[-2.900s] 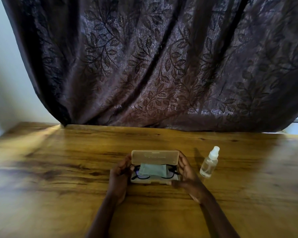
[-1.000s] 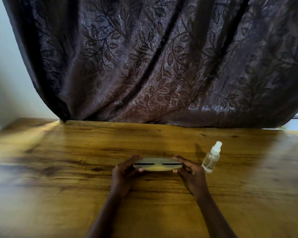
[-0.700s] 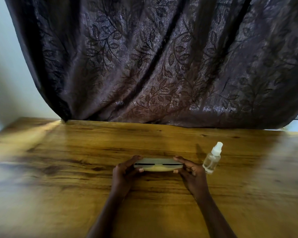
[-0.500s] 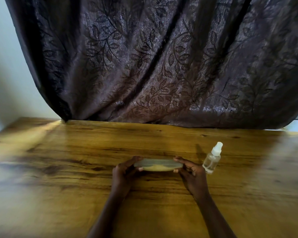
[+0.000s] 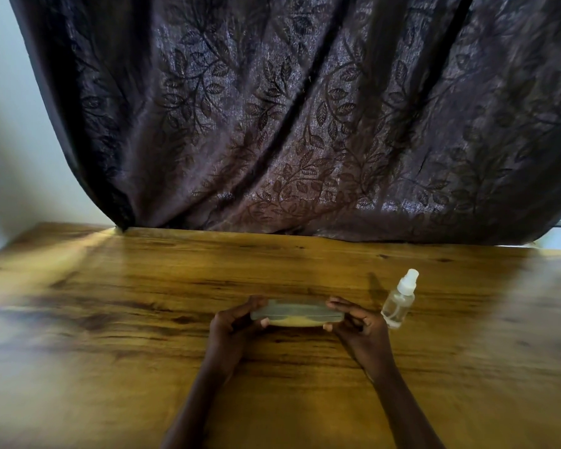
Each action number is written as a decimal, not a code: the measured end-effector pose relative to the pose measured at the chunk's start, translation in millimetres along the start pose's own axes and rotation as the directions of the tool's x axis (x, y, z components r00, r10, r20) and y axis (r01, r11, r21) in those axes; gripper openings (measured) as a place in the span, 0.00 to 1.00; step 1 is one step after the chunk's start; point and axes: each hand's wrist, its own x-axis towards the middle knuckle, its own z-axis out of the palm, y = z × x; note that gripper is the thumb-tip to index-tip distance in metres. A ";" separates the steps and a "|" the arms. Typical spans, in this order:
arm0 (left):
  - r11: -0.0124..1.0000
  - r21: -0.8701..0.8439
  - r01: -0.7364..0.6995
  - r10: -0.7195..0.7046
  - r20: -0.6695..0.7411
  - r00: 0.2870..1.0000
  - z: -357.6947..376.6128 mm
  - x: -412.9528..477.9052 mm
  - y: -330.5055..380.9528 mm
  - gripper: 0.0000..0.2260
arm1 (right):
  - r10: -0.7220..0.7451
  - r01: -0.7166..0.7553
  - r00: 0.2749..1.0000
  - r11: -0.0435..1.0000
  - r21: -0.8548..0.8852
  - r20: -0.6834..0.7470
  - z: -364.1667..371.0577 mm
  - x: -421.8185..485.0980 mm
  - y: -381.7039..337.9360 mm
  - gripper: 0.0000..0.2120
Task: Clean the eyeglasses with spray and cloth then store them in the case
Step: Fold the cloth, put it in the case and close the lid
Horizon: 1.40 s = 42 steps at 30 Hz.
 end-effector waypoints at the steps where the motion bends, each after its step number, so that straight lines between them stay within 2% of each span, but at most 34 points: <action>1: 1.000 0.008 0.007 -0.007 0.004 1.000 0.0 0.2 -0.7 0.19 | 0.007 -0.007 1.000 1.000 -0.007 0.004 -0.3 -1.1 -0.5 0.20; 3: 0.999 0.034 0.021 -0.021 0.006 1.000 0.0 -0.5 -3.6 0.21 | 0.019 -0.019 1.000 1.000 -0.018 -0.004 0.2 -4.4 -1.8 0.16; 6: 0.998 0.053 0.043 -0.041 -0.046 0.998 0.2 -3.3 -10.8 0.25 | 0.031 -0.034 0.994 0.999 -0.021 -0.103 3.9 -10.8 -3.3 0.13; 8: 0.996 0.056 0.068 -0.062 -0.093 0.994 1.0 -5.6 -15.2 0.23 | 0.053 -0.058 0.983 0.998 -0.023 -0.174 7.0 -14.8 -2.0 0.14; 11: 0.995 0.085 0.059 -0.048 -0.129 0.990 4.3 -4.8 -14.8 0.19 | 0.169 -0.153 0.955 0.985 0.085 -0.242 11.0 -13.6 -4.5 0.14; 15: 0.992 0.122 0.032 -0.010 -0.176 0.984 14.0 7.2 -7.9 0.19 | 0.179 -0.180 0.937 0.983 0.026 -0.301 14.8 6.3 -15.0 0.14; 19: 0.984 0.156 0.084 -0.049 -0.218 0.975 19.9 20.5 -9.6 0.19 | 0.171 -0.187 0.931 0.982 -0.019 -0.321 16.8 23.0 -18.7 0.13; 25: 0.970 0.241 0.035 0.023 -0.236 0.971 21.4 19.1 -14.3 0.23 | 0.162 -0.183 0.928 0.983 -0.032 -0.335 17.7 14.3 -8.0 0.11; 31: 0.985 0.150 0.086 -0.053 -0.209 0.977 18.4 18.1 -17.9 0.24 | 0.074 -0.118 0.961 0.982 -0.150 -0.267 16.3 7.0 -9.3 0.14; 36: 0.987 0.132 0.094 -0.067 -0.194 0.979 17.9 17.3 -18.0 0.24 | 0.060 -0.100 0.967 0.983 -0.152 -0.248 15.2 3.9 -9.0 0.15; 39: 0.990 0.109 0.094 -0.072 -0.194 0.978 18.8 18.0 -19.2 0.25 | -0.011 -0.077 0.911 0.977 -0.197 -0.412 16.9 -5.0 -5.5 0.11; 42: 0.993 0.078 0.088 -0.072 -0.185 0.980 19.5 19.1 -20.8 0.27 | -0.137 -0.032 0.757 0.969 -0.247 -0.639 11.0 -19.3 -2.2 0.06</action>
